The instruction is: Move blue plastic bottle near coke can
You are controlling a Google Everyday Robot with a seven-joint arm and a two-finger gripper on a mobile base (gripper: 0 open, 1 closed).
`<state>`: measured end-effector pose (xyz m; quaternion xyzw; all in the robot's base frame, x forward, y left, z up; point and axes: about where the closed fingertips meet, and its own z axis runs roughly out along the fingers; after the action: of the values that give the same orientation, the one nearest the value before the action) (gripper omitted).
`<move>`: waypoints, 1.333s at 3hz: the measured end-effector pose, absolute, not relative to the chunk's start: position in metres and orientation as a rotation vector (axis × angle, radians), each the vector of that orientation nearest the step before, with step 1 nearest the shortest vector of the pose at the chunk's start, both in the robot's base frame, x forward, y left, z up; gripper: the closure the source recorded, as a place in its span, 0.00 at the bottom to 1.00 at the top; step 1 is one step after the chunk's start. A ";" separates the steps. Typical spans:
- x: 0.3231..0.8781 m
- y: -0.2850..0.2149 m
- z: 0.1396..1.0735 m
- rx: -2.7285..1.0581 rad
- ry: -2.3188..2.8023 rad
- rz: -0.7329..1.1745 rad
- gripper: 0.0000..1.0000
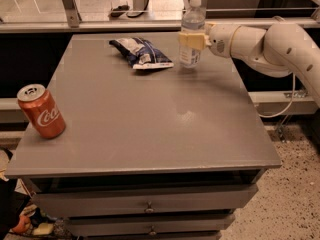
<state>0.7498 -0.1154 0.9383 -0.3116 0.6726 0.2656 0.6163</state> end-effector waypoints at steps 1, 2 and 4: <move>0.728 -0.108 0.947 -0.718 1.549 0.616 1.00; 0.695 -0.094 0.967 -0.708 1.532 0.598 1.00; 0.620 -0.014 0.952 -0.744 1.556 0.642 1.00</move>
Offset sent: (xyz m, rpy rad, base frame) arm -0.1193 0.0623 0.0329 0.0040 -0.0120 -0.0249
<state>0.6200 -0.0140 0.9520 -0.3218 0.6729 0.2776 0.6055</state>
